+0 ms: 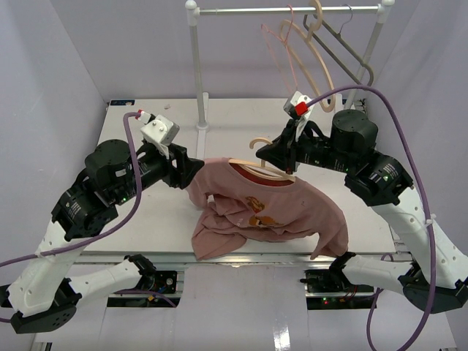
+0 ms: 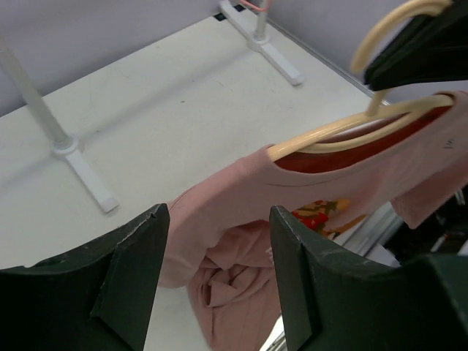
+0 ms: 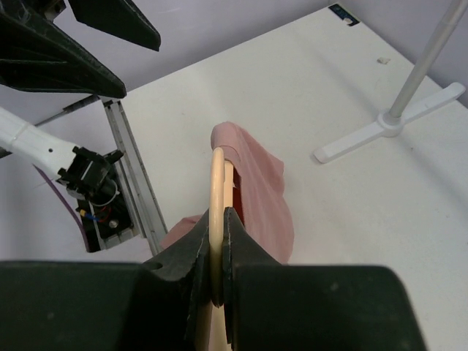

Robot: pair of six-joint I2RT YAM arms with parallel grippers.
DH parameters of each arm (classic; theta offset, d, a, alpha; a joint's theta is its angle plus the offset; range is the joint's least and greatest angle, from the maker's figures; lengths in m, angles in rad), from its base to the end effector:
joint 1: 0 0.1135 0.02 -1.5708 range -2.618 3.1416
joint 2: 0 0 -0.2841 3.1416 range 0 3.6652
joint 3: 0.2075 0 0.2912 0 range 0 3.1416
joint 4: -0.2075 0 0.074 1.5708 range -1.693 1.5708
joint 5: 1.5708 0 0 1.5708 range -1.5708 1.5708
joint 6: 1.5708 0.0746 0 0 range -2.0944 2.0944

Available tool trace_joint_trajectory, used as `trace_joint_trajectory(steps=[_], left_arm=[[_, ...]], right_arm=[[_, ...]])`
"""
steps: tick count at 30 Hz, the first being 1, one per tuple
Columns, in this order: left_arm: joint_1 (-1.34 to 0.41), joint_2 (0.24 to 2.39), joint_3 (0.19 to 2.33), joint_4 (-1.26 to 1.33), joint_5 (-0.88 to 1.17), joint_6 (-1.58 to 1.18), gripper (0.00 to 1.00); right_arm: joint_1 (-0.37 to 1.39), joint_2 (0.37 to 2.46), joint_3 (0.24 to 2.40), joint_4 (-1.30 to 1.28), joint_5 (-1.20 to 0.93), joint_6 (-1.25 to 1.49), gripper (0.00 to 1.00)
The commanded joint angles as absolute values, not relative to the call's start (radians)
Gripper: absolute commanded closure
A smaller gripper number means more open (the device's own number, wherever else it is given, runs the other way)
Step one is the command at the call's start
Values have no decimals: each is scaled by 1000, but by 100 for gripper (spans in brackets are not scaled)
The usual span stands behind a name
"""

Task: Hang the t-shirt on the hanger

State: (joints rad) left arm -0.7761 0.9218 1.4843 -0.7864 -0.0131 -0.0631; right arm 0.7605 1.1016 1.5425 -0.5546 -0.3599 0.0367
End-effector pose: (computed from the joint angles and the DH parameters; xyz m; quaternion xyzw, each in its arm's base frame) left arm 0.1450 -0.1410 0.5096 0.2690 0.7339 -0.2494 0.5717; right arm 0.1750 0.2027 0.5264 -0.3713 0.6444 0.3773 0.5519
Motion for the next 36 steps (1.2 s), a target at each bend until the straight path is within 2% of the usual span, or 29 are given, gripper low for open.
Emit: trace_joint_trajectory(steps=[1, 6, 10, 14, 17, 23, 29, 36], left_arm=[[-778, 938, 1477, -799, 230, -3, 31], [-778, 974, 1468, -804, 357, 31, 30], [-779, 1005, 1485, -797, 333, 10, 31], [-778, 994, 1479, -742, 224, -121, 29], [-778, 1030, 1503, -772, 221, -221, 29], [-778, 1054, 1514, -790, 211, -270, 23], [-778, 996, 1479, -792, 43, -298, 20], [-778, 939, 1409, -731, 15, -357, 20]], right_arm=[[761, 1070, 1510, -495, -481, 23, 92], [759, 1018, 1394, -407, -516, 39, 92], [759, 1014, 1381, -383, -436, 65, 92], [759, 1029, 1410, -370, -191, 106, 92], [761, 1067, 1452, -337, -44, 141, 92], [770, 1230, 1659, -383, 234, 204, 92], [877, 1345, 1729, -307, 522, 202, 92], [1045, 1585, 1925, -268, 919, 200, 92]])
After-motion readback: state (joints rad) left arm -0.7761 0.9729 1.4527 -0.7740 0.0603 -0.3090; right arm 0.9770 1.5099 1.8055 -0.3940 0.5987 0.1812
